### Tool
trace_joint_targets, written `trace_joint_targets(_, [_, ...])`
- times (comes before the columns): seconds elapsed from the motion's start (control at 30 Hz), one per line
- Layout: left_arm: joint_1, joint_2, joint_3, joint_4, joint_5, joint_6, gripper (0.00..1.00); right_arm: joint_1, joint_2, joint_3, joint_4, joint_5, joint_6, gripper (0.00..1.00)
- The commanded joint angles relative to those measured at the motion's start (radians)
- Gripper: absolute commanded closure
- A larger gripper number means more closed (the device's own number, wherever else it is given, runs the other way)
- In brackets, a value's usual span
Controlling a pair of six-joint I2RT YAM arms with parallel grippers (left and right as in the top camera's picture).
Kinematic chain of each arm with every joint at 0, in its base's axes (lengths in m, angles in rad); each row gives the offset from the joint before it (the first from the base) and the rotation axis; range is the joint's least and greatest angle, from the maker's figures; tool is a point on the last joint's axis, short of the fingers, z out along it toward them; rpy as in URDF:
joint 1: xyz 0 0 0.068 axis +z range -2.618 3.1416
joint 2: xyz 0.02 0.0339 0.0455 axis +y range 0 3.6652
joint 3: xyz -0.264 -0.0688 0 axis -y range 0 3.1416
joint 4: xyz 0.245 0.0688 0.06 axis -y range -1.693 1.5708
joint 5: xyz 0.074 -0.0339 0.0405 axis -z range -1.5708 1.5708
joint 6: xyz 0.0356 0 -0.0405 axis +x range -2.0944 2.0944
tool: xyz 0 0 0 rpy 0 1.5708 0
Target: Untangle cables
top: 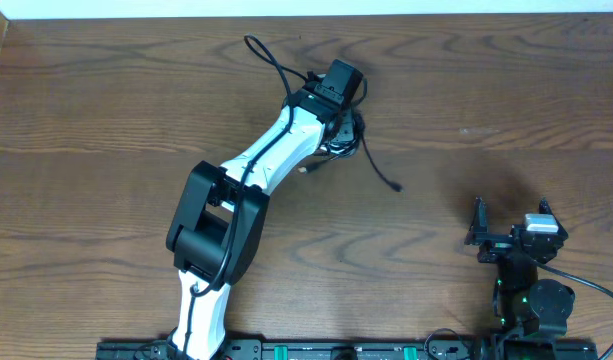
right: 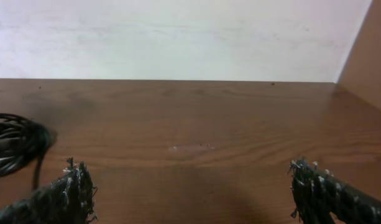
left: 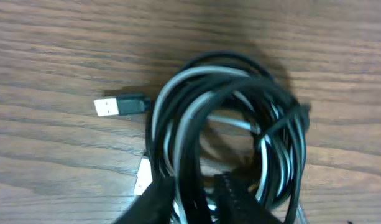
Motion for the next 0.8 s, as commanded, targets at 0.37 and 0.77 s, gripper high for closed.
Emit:
trace_joint_targets(0.37, [0.18,-0.028,0.003,-0.105,0.419,0.322,0.92,0.006,-0.005,-0.002,-0.004,0.001,0.013,0.01])
trace_joint_targets(0.77, [0.3,-0.028,-0.031,-0.201,0.515,0.386,0.93,0.006,-0.005,-0.002,-0.004,0.001,0.013,0.01])
